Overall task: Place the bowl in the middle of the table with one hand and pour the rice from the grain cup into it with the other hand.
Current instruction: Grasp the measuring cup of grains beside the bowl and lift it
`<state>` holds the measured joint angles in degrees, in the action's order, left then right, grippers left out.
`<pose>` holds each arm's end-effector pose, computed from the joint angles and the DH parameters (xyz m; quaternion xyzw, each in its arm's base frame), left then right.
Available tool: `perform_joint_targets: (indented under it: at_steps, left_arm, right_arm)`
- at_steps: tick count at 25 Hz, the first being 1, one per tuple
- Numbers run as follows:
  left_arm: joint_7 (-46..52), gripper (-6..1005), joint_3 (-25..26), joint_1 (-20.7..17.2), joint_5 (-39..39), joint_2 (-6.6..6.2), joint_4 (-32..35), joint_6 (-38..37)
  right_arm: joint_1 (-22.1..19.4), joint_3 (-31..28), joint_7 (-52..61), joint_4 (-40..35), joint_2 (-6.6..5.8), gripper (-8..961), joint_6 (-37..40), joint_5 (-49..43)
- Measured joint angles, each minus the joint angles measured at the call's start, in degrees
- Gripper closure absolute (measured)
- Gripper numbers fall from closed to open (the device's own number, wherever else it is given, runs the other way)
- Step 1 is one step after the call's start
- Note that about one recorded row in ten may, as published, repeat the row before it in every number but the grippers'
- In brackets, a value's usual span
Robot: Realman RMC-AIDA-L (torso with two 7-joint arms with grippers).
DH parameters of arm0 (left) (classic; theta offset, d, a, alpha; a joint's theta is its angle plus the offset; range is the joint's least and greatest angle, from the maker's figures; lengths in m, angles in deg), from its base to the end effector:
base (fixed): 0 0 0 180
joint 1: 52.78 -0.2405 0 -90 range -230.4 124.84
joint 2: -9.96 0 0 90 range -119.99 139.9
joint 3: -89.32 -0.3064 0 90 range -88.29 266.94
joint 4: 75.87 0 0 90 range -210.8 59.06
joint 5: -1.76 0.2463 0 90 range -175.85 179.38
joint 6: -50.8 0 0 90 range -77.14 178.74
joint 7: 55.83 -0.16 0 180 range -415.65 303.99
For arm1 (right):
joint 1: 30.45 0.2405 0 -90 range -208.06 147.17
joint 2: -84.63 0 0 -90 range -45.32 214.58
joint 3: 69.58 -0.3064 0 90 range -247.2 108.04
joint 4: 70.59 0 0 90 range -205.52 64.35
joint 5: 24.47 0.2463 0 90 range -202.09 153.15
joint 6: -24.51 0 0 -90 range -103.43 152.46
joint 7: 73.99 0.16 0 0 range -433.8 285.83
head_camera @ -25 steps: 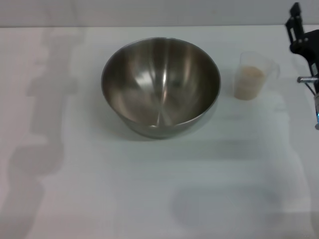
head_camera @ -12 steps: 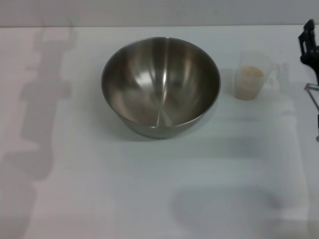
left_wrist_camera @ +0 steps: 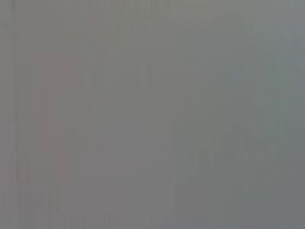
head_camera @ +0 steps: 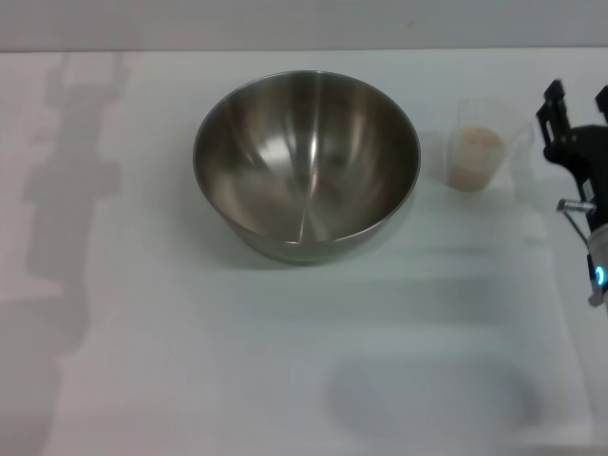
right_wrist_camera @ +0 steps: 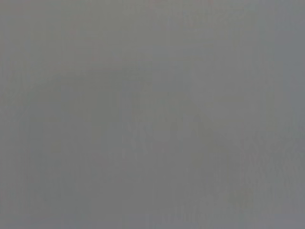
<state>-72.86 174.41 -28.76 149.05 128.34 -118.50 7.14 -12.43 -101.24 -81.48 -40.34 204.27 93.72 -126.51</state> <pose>-0.2946 0.4789 0.0269 -0.6178 -0.1494 -0.2912 0.7150 0.3532 0.3450 -0.0989 -0.6176 0.2999 0.3424 0.6413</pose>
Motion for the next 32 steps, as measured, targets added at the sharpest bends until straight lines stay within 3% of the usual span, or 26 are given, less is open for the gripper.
perform_joint_targets:
  at_steps: [3, 13, 32]
  left_arm:
    - [2.43, 207, 0.0, 1.27, -0.02, 0.05, 4.11, -2.16]
    - [3.42, 207, 0.01, 4.15, -0.09, -0.09, 9.06, -1.96]
    - [3.5, 206, -0.44, 3.59, -0.08, 0.15, 9.76, -2.13]
  right_arm:
    - [-1.73, 2.22, -0.05, 0.15, 0.03, 386, 0.41, 0.01]
    - [-6.31, 4.33, -4.48, 1.51, 0.16, 390, 0.31, 0.23]
    - [-5.13, 6.63, -4.02, -1.87, -0.08, 398, -2.77, 0.24]
